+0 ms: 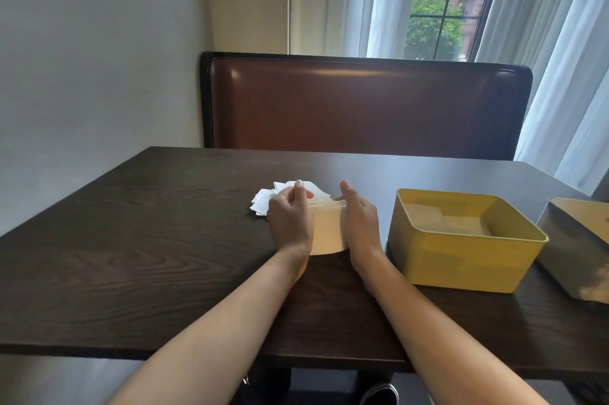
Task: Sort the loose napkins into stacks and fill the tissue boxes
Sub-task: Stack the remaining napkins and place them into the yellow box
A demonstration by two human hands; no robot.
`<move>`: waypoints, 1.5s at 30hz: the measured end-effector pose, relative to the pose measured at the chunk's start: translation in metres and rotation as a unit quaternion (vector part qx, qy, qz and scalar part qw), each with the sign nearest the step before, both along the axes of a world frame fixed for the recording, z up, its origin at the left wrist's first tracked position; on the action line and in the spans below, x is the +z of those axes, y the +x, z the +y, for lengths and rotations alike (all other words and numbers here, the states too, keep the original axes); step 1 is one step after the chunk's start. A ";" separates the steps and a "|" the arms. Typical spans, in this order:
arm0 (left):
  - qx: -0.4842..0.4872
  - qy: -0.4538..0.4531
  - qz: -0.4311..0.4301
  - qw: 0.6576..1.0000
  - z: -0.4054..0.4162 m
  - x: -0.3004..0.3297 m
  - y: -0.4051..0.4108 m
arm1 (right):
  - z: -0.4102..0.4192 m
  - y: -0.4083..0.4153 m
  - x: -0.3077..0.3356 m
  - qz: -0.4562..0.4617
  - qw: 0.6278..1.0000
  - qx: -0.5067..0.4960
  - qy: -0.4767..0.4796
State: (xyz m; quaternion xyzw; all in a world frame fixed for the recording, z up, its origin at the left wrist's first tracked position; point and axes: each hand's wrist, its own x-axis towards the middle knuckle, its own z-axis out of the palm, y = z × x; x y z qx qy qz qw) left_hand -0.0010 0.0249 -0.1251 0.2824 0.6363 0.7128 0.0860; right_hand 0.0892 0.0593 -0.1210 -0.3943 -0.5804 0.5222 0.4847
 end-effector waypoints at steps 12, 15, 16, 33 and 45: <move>-0.186 0.002 -0.039 0.982 -0.012 0.006 -0.021 | 0.009 0.007 -0.008 -0.028 0.995 -0.008 0.098; -0.234 -0.043 0.038 0.970 -0.014 0.001 -0.025 | 0.011 0.010 -0.009 0.001 0.997 -0.018 0.072; -0.227 -0.044 0.053 0.972 -0.014 -0.001 -0.026 | 0.011 0.011 -0.008 0.006 0.997 -0.015 0.070; -0.247 -0.114 0.215 0.938 -0.020 -0.009 -0.019 | 0.012 0.010 -0.005 0.014 1.000 -0.028 -0.005; -0.289 -0.117 0.195 0.930 -0.019 -0.012 -0.027 | 0.017 0.009 -0.006 0.023 0.998 -0.040 -0.040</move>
